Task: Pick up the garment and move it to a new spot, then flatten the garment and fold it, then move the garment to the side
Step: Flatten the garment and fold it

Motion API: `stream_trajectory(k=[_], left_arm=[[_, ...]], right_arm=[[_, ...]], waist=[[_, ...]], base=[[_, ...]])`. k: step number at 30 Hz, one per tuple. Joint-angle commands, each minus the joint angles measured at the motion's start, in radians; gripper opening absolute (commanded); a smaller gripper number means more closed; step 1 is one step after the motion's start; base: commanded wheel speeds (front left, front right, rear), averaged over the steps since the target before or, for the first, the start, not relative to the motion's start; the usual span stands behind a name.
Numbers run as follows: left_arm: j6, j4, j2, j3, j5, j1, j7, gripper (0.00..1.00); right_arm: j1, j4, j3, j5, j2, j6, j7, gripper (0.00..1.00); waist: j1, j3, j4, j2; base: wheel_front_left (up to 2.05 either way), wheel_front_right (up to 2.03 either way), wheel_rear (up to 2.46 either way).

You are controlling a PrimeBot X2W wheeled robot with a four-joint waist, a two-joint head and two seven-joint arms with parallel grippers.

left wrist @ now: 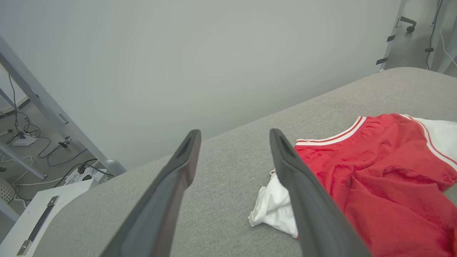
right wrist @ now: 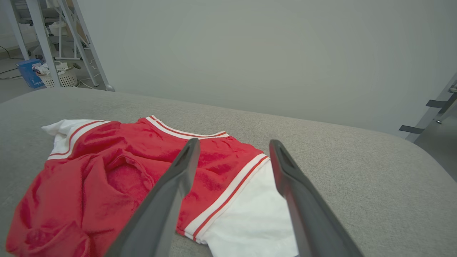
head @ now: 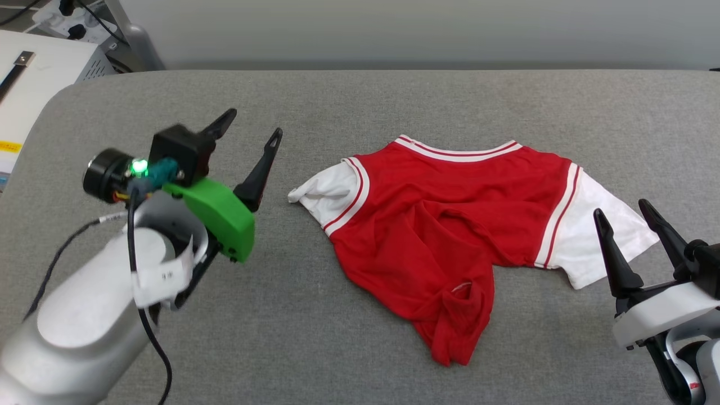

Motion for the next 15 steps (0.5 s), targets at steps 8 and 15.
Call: stream_trajectory(k=[8, 15], left_arm=[[-0.2, 0.085, -0.021, -0.107, -0.14, -0.208, 0.423, 1.0], [-0.25, 0.189, -0.099, -0.24, -0.191, -0.294, 0.633, 1.0]], right_arm=[[-0.015, -0.033, 0.01, -0.032, 0.029, -0.001, -0.031, 1.0], [-0.044, -0.02, 0.028, -0.034, 0.035, -0.001, -0.04, 1.0]], waist=[[0.0, 0.054, -0.033, 0.0], [0.0, 0.107, -0.068, 0.0]], base=[[0.0, 0.0, 0.0], [0.0, 0.0, 0.0]])
